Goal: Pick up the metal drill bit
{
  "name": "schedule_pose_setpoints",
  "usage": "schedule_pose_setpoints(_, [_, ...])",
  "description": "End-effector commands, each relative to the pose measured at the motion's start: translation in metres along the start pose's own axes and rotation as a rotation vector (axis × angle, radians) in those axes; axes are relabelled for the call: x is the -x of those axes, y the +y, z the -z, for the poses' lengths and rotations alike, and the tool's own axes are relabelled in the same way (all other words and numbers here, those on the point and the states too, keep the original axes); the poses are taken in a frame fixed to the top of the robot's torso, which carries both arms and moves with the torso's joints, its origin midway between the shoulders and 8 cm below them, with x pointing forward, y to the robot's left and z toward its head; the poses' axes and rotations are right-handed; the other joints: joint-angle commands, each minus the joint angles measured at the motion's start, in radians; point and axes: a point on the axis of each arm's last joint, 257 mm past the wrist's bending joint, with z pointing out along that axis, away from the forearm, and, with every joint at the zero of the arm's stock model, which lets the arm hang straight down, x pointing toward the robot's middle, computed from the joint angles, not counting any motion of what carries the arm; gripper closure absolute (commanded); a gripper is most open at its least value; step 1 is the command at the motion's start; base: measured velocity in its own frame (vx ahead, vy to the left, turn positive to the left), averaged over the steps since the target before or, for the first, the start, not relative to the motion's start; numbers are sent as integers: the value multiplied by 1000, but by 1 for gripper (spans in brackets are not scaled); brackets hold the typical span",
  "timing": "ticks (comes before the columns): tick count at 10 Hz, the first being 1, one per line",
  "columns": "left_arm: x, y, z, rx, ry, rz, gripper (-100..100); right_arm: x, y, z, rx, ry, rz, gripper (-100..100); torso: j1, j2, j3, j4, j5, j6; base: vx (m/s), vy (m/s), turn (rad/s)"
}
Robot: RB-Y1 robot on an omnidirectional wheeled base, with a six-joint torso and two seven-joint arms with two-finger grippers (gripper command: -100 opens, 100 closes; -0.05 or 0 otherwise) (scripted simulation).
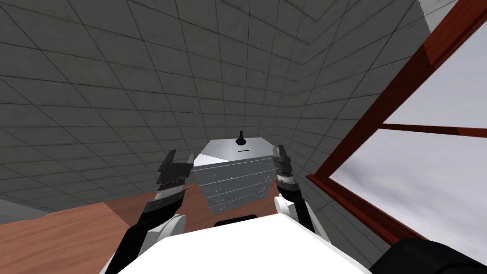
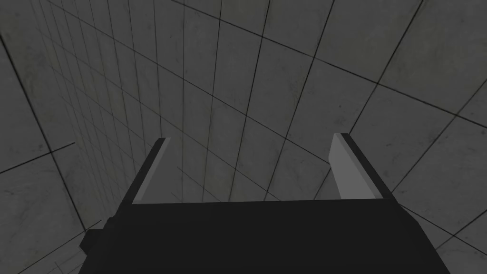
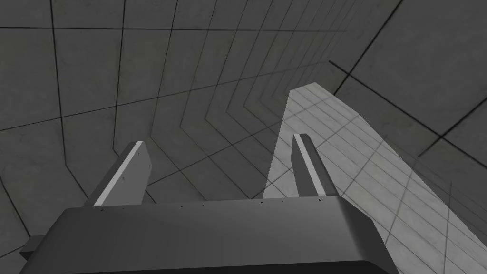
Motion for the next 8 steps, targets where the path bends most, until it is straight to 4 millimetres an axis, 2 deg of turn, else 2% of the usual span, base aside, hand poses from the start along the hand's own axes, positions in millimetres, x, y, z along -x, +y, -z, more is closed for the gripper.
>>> schedule_pose_setpoints(1, [0,0,0,0,0,0,0,-3,-2,2,2,34,8,-100,0,0,0,0,0,0,-3,-4,81])
schedule_pose_setpoints(8, [0,0,0,0,0,0,0,-11,-20,15,2,215,47,-100,-2,1,0,0,0,0,-12,-19,126])
